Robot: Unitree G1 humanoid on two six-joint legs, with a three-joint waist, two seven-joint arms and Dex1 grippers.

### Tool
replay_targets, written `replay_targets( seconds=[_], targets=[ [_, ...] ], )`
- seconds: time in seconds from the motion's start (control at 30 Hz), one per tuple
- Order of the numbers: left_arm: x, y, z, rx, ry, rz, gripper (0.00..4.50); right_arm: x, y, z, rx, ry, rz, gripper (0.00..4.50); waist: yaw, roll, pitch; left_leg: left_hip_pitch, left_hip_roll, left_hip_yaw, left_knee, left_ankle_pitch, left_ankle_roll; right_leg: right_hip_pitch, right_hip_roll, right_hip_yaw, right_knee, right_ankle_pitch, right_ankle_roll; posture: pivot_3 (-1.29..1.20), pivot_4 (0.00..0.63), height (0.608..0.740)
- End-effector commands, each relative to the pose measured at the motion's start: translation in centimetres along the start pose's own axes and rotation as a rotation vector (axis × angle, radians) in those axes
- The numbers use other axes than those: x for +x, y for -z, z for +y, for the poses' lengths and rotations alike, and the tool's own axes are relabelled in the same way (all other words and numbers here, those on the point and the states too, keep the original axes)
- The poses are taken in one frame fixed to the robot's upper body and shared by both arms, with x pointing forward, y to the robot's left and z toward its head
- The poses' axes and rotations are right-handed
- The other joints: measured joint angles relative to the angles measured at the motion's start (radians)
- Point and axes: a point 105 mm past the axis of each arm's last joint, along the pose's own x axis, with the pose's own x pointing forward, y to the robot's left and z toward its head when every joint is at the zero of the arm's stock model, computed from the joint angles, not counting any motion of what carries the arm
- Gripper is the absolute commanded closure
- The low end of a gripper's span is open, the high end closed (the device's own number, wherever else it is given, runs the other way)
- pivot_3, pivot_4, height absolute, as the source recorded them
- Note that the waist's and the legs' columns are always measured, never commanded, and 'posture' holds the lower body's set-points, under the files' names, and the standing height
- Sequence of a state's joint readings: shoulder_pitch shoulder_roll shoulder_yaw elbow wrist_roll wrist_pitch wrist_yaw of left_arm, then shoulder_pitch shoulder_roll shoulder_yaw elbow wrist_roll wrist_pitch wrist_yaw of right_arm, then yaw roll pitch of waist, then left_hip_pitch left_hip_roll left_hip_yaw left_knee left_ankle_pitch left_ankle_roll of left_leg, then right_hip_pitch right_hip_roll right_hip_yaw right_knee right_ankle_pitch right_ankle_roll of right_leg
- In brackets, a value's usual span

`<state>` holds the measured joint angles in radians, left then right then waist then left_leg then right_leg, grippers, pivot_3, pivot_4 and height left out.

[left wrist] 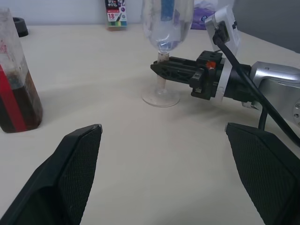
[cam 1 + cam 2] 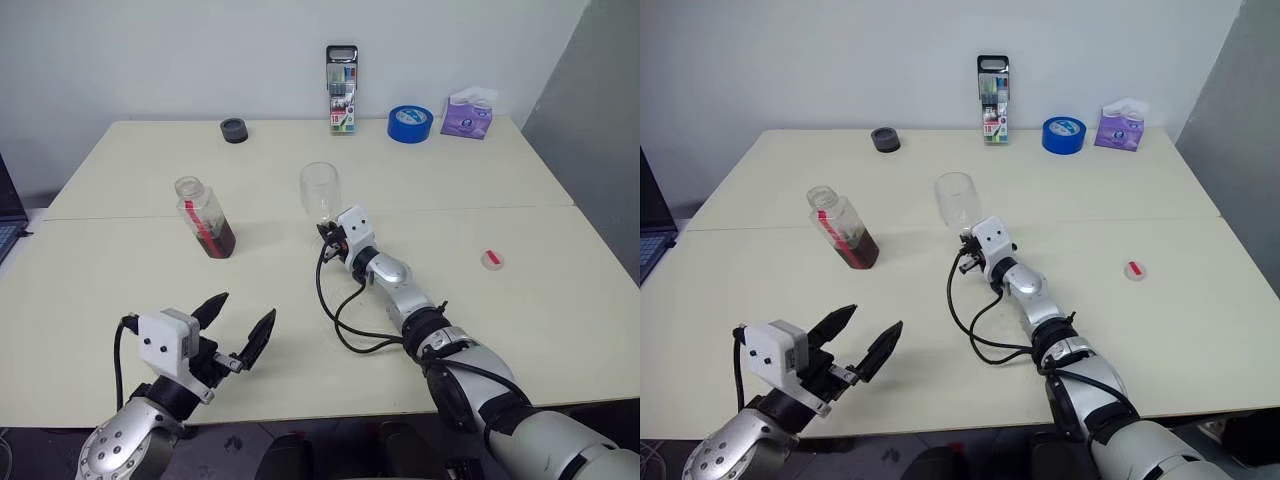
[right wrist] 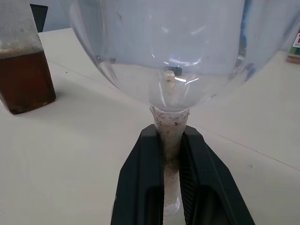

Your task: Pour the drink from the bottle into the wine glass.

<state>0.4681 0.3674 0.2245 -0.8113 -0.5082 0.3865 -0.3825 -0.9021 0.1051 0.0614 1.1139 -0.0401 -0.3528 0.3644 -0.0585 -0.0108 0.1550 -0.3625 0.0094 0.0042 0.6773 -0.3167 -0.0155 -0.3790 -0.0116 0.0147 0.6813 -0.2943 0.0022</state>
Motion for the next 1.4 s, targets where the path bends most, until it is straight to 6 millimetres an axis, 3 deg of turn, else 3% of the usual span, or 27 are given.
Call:
replay_targets(
  seconds=[0.03,0.43,0.7,0.77,1.0,1.1,1.23,1.4],
  targets=[
    [0.0,-0.4,-0.2,0.002,0.011,-0.014,0.00,0.0,0.8,0.8,0.000,-0.017,0.027,4.00,0.000,0.000,0.000,0.000,0.000,0.000,0.000,0.000,0.000,0.000,0.000,0.000,0.000,0.000,0.000,0.00,0.150,0.740],
    [0.5,-0.5,-0.1,0.003,0.018,-0.016,0.00,-0.7,0.7,-0.5,0.031,0.006,0.005,0.02,0.003,-0.002,0.005,-0.003,0.000,0.000,0.000,0.000,0.000,-0.002,0.000,0.000,-0.001,0.000,0.000,0.00,0.150,0.740],
    [1.0,-0.3,0.8,0.013,-0.015,-0.022,0.00,-4.5,0.0,-4.8,0.028,0.065,-0.025,0.02,0.012,-0.002,0.005,-0.003,0.000,0.000,-0.001,0.000,0.000,-0.002,-0.001,-0.001,-0.002,0.000,0.000,0.00,0.150,0.740],
    [1.1,-0.2,2.0,0.031,-0.047,-0.022,0.00,-6.5,-0.8,-5.4,-0.002,0.020,-0.021,0.02,0.016,-0.002,0.005,-0.004,0.000,0.000,-0.001,0.000,0.000,-0.002,-0.001,-0.001,-0.002,0.000,0.000,0.00,0.150,0.740],
    [1.7,0.3,5.4,0.100,-0.176,-0.013,0.00,-13.6,-3.7,-1.9,-0.072,-0.272,0.074,0.02,0.026,-0.002,0.007,-0.005,0.000,-0.001,-0.002,0.000,0.000,-0.003,-0.001,-0.001,-0.002,-0.002,0.001,0.00,0.150,0.740],
    [2.2,0.5,6.4,0.107,-0.243,-0.025,0.00,-15.5,-6.5,-1.5,-0.064,-0.363,0.056,0.02,0.026,-0.004,0.008,-0.005,0.000,-0.001,-0.002,0.000,0.000,-0.004,-0.001,-0.001,-0.002,-0.002,0.001,0.00,0.150,0.740],
    [3.4,0.1,6.7,0.097,-0.274,-0.069,0.00,-17.1,-9.8,-0.6,-0.026,-0.489,0.025,0.02,0.030,-0.009,0.010,-0.006,-0.001,-0.003,-0.002,0.000,0.000,-0.004,-0.001,-0.003,-0.002,-0.002,0.001,0.00,0.150,0.740],
    [4.8,-0.4,7.0,0.097,-0.284,-0.099,0.00,-17.3,-12.5,0.9,-0.004,-0.567,-0.018,0.02,0.030,-0.011,0.011,-0.009,-0.001,-0.004,-0.001,0.000,0.000,-0.006,-0.001,-0.004,-0.003,-0.002,0.001,0.00,0.150,0.740]
  ],
)
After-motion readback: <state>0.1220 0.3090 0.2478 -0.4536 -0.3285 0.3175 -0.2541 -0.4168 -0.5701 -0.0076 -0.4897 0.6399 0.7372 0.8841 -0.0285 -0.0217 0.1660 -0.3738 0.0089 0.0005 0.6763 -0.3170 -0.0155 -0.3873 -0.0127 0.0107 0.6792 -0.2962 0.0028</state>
